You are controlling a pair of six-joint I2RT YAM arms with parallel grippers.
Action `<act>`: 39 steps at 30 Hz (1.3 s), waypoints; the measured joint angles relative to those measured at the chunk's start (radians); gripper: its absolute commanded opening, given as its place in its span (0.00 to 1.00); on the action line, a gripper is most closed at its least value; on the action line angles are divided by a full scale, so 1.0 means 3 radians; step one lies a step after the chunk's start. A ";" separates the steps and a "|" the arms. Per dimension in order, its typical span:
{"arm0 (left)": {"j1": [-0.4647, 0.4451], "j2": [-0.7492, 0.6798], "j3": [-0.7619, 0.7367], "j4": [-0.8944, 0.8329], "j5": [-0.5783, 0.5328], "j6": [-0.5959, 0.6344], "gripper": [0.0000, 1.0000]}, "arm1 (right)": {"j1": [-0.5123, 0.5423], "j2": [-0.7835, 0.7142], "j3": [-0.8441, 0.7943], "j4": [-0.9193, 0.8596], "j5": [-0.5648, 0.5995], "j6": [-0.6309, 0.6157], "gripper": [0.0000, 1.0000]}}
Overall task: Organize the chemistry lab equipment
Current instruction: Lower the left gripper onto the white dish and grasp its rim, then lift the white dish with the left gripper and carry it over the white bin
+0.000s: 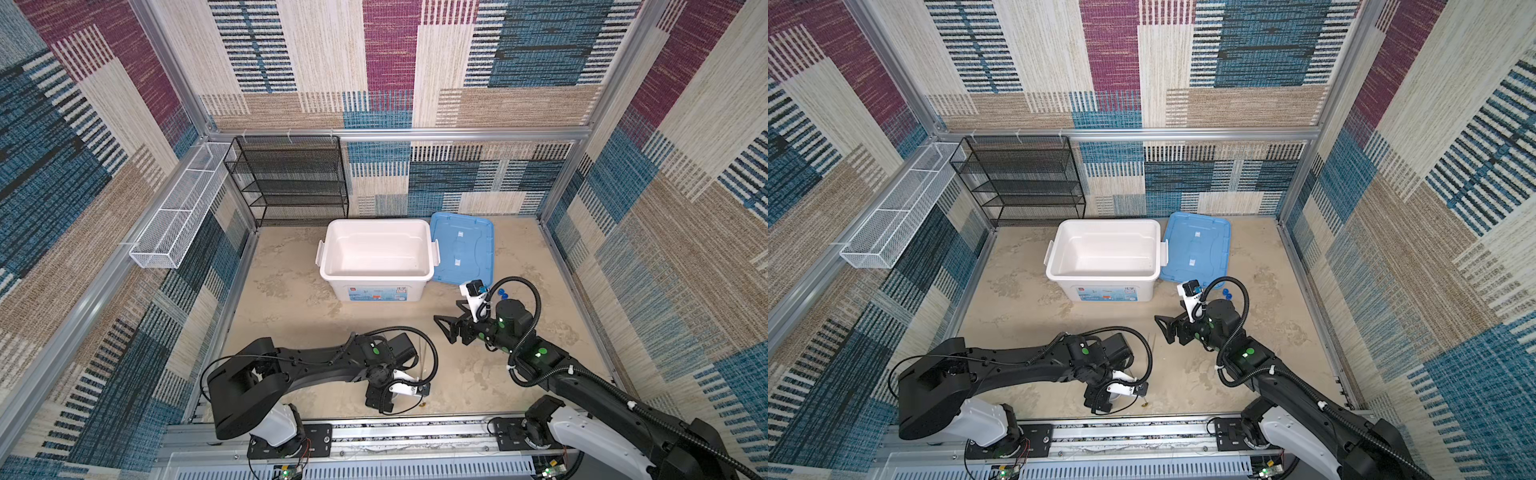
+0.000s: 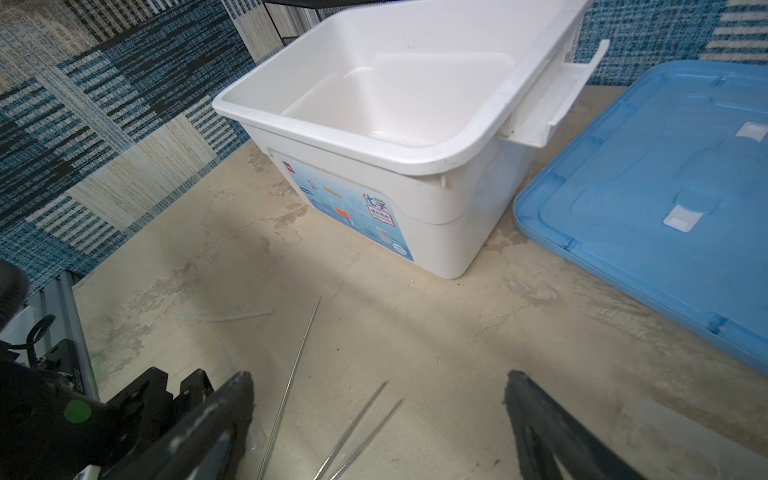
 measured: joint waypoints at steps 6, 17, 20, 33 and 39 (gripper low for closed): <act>-0.0013 -0.0013 -0.0010 0.0010 -0.0015 -0.0003 0.80 | 0.0000 -0.0003 -0.0006 0.0000 0.0003 0.0000 0.95; -0.0013 -0.0029 -0.0015 0.0018 -0.0075 -0.0004 0.69 | 0.0000 -0.0015 -0.0010 0.0000 0.0020 0.0000 0.95; -0.0013 -0.0045 -0.0015 0.0017 -0.0083 -0.0005 0.66 | 0.0000 -0.0015 -0.0010 0.0001 0.0024 0.0000 0.95; 0.0103 -0.0352 -0.0017 0.0031 -0.0071 -0.0103 0.55 | -0.0001 -0.0118 -0.0056 0.0071 0.0014 0.0003 0.94; 0.0318 -0.0549 0.0106 0.0015 -0.0053 -0.0234 0.43 | -0.0006 -0.0111 -0.0050 0.0085 0.0011 0.0003 0.95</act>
